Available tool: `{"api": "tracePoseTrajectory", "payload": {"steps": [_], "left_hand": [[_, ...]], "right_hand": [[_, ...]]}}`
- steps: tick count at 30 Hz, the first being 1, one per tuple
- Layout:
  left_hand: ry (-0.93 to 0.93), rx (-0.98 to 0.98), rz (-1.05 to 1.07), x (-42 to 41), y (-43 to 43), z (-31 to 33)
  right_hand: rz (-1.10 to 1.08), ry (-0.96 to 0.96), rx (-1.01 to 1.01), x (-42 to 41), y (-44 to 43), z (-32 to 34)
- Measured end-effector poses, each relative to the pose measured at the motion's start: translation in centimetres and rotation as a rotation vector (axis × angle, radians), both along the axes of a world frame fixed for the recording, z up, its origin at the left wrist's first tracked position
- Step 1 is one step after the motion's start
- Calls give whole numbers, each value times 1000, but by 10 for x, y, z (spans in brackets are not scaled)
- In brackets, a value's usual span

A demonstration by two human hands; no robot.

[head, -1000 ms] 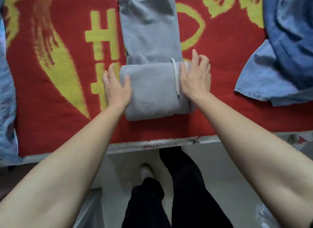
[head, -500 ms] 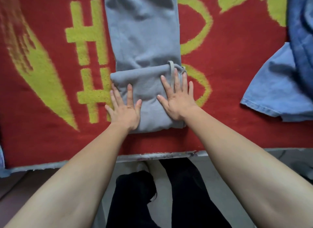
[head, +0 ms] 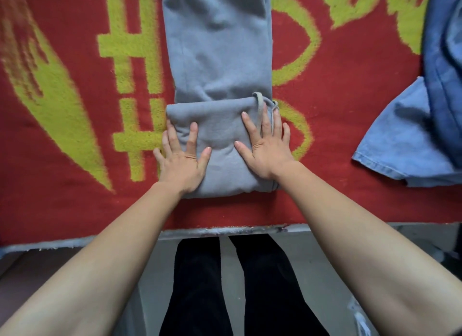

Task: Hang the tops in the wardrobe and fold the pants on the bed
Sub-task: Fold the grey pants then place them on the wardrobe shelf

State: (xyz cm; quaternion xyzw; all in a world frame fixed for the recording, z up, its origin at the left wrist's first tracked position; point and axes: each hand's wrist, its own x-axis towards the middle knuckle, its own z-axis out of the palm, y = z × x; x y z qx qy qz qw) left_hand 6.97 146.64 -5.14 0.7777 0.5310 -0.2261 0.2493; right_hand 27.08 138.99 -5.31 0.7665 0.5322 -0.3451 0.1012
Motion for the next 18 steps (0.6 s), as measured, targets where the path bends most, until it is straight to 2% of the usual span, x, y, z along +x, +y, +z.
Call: {"api": "tracePoseTrajectory", "payload": {"steps": [4,6,7,10,12,14,18], "left_hand": [[-99,310,-130,-9,-11,8],[-193,412,-263,-16,-11,12],[-256,440,-332,-20,-11,14],[-344,359,-616,-35,-16,23],[-214,263,-806,-42,-17,21],[-112,213,-821,-42,-19,16],[-104,94,-725,-28,-24,21]], "right_hand": [[82,-174,332,-10,-20,11],[188,-179,516,-16,-35,20],[247,-151,545,-19,-45,24],[413,-93,360,-27,-67,34],[445,-144,246,-32,-69,29],[407,-194,213,-39,-62,23],[357,-158,134,-41,-46,27]]}}
